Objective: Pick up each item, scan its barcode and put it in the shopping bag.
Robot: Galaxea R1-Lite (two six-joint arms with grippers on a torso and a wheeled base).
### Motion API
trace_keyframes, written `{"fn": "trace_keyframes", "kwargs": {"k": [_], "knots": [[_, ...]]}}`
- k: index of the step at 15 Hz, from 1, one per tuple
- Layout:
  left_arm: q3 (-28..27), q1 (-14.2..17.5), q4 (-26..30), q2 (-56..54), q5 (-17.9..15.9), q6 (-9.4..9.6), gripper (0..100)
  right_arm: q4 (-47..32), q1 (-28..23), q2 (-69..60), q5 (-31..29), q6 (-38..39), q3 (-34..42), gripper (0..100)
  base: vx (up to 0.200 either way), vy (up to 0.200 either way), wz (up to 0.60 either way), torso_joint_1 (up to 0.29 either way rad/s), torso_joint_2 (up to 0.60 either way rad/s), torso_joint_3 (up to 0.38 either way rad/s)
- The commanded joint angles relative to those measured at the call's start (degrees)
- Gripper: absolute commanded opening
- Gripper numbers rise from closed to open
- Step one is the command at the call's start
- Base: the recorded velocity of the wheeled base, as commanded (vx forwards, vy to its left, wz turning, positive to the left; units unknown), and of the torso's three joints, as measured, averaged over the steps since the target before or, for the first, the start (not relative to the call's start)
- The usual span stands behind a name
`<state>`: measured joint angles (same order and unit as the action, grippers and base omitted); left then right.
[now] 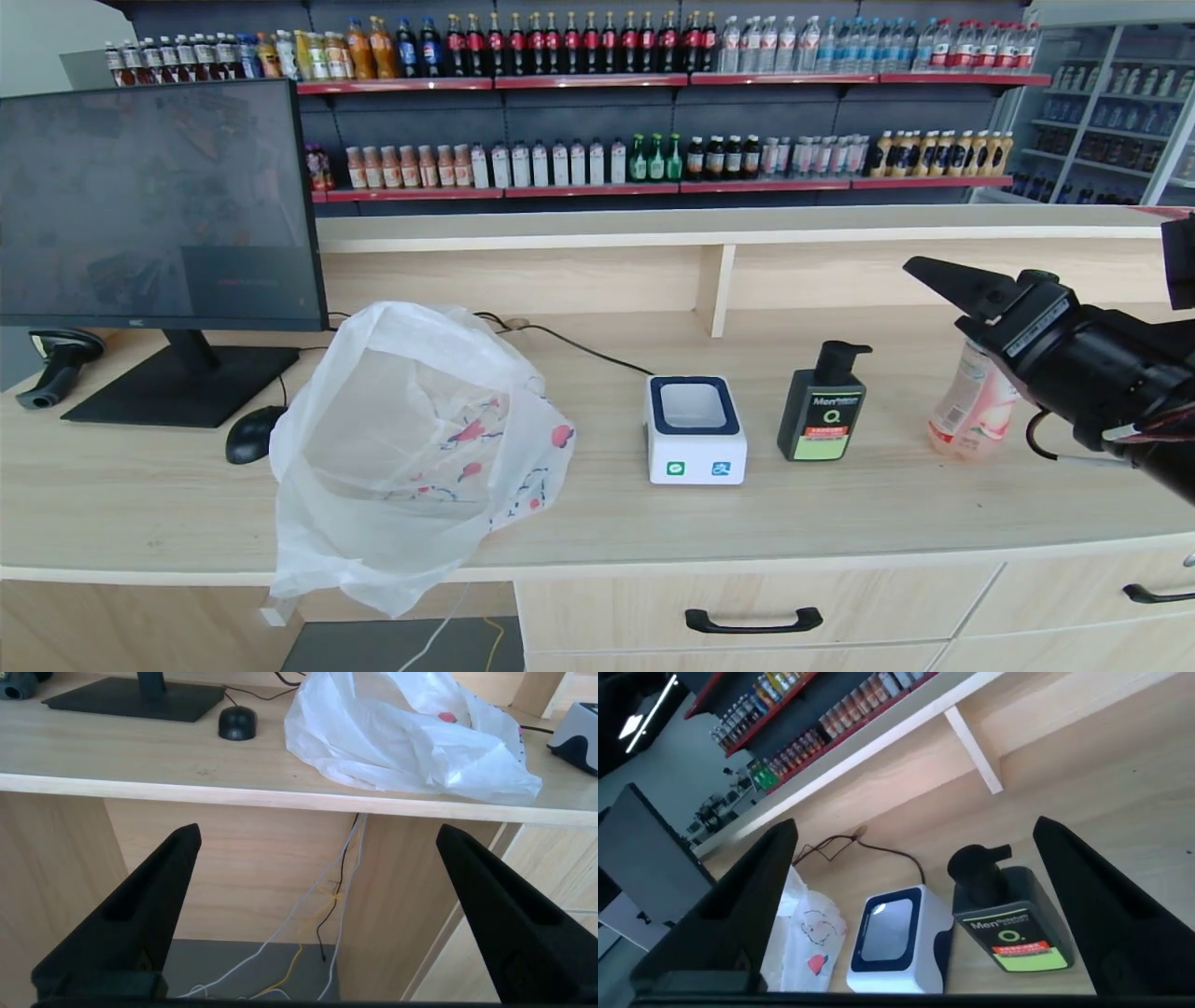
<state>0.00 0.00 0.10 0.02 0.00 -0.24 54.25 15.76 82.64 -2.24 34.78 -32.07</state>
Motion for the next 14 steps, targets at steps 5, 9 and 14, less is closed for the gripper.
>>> {"fn": "trace_keyframes", "kwargs": {"k": [5, 9, 14], "knots": [[0.0, 0.0, 0.0, 0.0, 0.0, -0.02, 100, 0.0, 2.8, 3.6, -0.1, 3.9, 0.1, 100, 0.000, 0.000, 0.00, 0.000, 0.00, 0.000], [0.0, 0.0, 0.0, 0.0, 0.0, -0.02, 100, 0.5, 2.8, 4.9, -0.3, 3.8, 0.7, 100, 0.000, 0.000, 0.00, 0.000, 0.00, 0.000], [0.0, 0.0, 0.0, 0.0, 0.0, -0.02, 100, 0.5, 4.5, 6.2, -2.1, 5.0, 1.0, 100, 0.000, 0.000, 0.00, 0.000, 0.00, 0.000]]}}
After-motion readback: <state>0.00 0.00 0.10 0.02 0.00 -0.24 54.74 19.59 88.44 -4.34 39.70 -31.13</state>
